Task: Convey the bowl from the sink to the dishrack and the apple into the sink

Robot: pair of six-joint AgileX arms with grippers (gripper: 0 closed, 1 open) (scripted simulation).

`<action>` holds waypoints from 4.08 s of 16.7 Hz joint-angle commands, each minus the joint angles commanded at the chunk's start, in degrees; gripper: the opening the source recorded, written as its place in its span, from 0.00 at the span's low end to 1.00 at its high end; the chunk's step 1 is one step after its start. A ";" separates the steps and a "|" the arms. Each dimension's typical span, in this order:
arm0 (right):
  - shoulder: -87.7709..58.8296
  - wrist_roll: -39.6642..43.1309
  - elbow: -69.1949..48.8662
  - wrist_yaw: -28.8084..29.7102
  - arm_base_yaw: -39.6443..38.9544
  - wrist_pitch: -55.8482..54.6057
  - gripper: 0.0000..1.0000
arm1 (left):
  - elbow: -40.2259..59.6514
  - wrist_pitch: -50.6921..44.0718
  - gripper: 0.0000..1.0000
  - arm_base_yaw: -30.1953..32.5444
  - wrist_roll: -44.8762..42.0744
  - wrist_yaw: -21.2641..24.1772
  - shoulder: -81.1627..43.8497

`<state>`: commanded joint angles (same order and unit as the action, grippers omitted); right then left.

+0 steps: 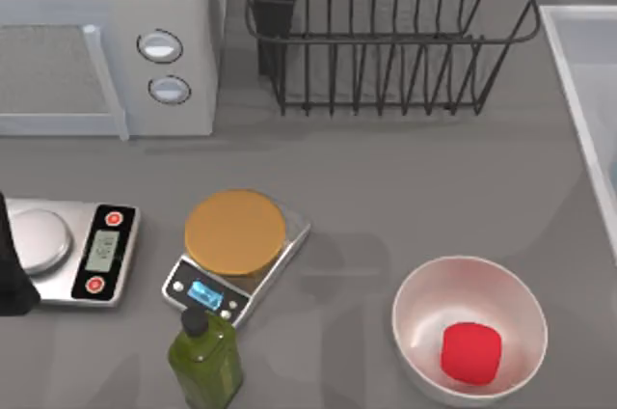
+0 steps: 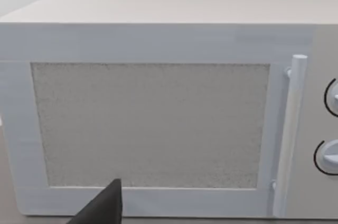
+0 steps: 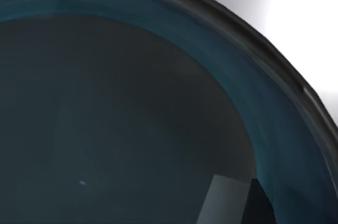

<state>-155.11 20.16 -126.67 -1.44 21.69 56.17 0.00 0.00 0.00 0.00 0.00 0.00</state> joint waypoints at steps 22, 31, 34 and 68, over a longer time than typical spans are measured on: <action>41.60 15.41 20.28 -1.83 14.72 22.28 0.00 | 0.00 0.00 1.00 0.00 0.00 0.00 0.00; 67.51 24.60 33.16 -2.73 23.70 35.43 0.00 | 0.00 0.00 1.00 0.00 0.00 0.00 0.00; 67.82 24.73 33.33 -2.74 23.83 35.62 0.00 | 0.00 0.00 1.00 0.00 0.00 0.00 0.00; 59.71 -21.47 31.89 48.55 -67.23 -55.85 0.00 | 0.00 0.00 1.00 0.00 0.00 0.00 0.00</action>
<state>-95.40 -1.31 -94.78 47.11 -45.55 0.33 0.00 0.00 0.00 0.00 0.00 0.00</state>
